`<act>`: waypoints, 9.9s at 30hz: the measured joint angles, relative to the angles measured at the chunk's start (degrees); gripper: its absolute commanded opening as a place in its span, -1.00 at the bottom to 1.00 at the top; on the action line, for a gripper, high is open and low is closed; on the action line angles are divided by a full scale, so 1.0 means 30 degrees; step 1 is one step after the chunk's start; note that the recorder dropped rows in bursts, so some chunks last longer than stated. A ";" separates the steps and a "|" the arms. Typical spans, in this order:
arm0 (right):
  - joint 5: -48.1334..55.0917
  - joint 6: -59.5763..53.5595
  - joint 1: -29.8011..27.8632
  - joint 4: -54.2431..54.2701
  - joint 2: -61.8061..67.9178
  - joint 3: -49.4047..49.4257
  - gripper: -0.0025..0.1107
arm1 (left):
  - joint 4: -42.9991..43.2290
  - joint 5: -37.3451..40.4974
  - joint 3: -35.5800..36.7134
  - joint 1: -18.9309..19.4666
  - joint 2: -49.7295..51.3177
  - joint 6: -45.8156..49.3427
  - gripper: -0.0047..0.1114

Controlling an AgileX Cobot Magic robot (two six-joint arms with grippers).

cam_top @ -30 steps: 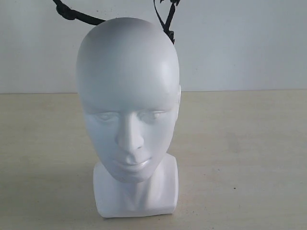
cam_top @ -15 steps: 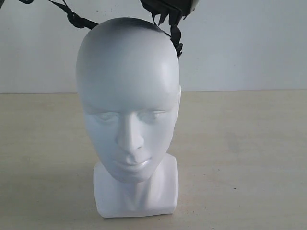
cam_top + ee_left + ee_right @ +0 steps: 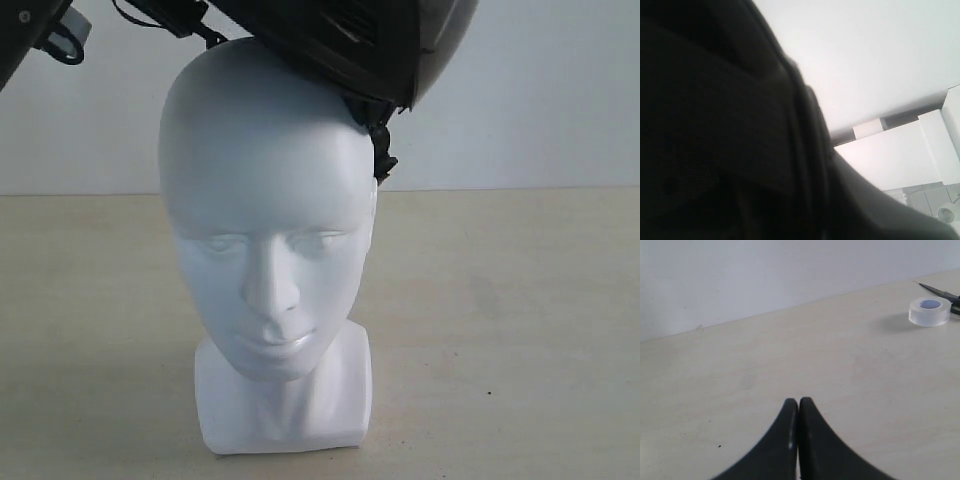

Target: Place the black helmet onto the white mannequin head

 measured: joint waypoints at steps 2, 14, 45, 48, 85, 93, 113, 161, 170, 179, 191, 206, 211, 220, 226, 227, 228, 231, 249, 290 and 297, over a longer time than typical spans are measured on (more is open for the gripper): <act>0.0000 0.0000 0.0000 0.0000 0.0000 0.0000 -0.96 | 0.0000 -0.0056 0.0167 0.0000 -0.0175 0.0000 -0.84; 0.0000 0.0000 0.0000 0.0000 0.0000 0.0000 -0.96 | -0.0334 -0.1106 0.1810 0.0000 -0.1161 0.0172 -0.84; 0.0000 0.0000 0.0000 0.0000 0.0000 0.0000 -0.96 | 0.0424 -0.1369 0.2580 0.1151 -0.1420 -0.0249 -0.84; 0.0000 0.0000 0.0000 0.0000 0.0000 0.0000 -0.96 | 0.0621 -0.1369 0.2580 0.1349 -0.1420 -0.0249 -0.84; 0.0000 0.0000 0.0000 0.0000 0.0000 0.0000 -0.96 | 0.1003 -0.2202 0.3809 0.2015 -0.0965 -0.0213 -0.84; 0.0000 0.0000 0.0000 0.0000 0.0000 0.0000 -0.96 | 0.1605 -0.2397 0.4191 0.2727 -0.0965 -0.0251 -0.84; 0.0000 0.0000 0.0000 0.0069 0.0000 0.0000 -0.96 | 0.2256 -0.2166 0.4851 0.2876 -0.0157 -0.0251 -0.84; -0.0035 0.0000 0.0000 0.0069 0.0000 0.0000 -0.96 | 0.9626 -0.2665 0.8261 0.7169 -0.0141 0.2401 -0.84; -0.0072 0.0000 0.0000 0.0069 0.0000 0.0000 -0.96 | 0.9636 -0.1772 0.8194 0.7169 -0.0345 0.3628 -0.84; -0.0072 0.0000 0.0000 0.0069 0.0000 0.0000 -0.96 | 0.9636 -0.1325 0.8147 0.7169 -0.0410 0.3655 -0.84; -0.0072 0.0000 0.0000 0.0069 0.0000 0.0000 -0.96 | 0.9588 -0.0826 0.8147 0.7205 -0.0410 0.3515 -0.28; -0.0072 0.0000 0.0000 0.0069 0.0000 0.0000 -0.96 | 0.9443 0.2521 0.8268 0.7469 -0.0358 0.4091 0.19; -0.0072 0.0000 0.0000 0.0069 0.0000 0.0000 -0.96 | 0.9431 0.4175 0.8383 0.7554 -0.0289 0.4309 0.19; -0.0072 0.0000 0.0000 0.0069 0.0000 0.0000 -0.96 | 0.9571 0.4569 0.8399 0.7554 -0.0114 0.4727 0.19; -0.0072 0.0000 0.0000 0.0069 0.0000 0.0000 -0.96 | 0.9081 0.3400 0.8116 0.7589 -0.0081 0.5856 0.19; -0.0072 0.0000 0.0000 0.0069 0.0000 0.0000 -0.96 | 0.9036 0.3020 0.7934 0.7589 -0.0081 0.5985 0.19; -0.0072 0.0000 0.0000 0.0069 0.0000 0.0000 -0.96 | 0.9008 0.2793 0.7820 0.7589 -0.0081 0.6035 0.19; -0.0072 0.0000 0.0000 0.0069 0.0000 0.0000 -0.96 | 0.8867 0.2302 0.7779 0.7589 -0.0081 0.6274 0.19; -0.0072 0.0000 0.0000 0.0069 0.0000 0.0000 -0.96 | 1.1254 0.1900 0.7736 0.8901 -0.2344 0.7487 0.19; 0.0103 0.2350 0.0440 0.5055 0.2347 -0.6876 -0.96 | 1.1045 0.1079 0.7736 0.9391 -0.4472 0.7690 0.19; 0.5656 -0.0478 0.1511 0.5266 0.6953 -1.1030 -0.96 | 1.1356 -0.1071 0.7736 1.2102 -0.4472 0.5302 -0.09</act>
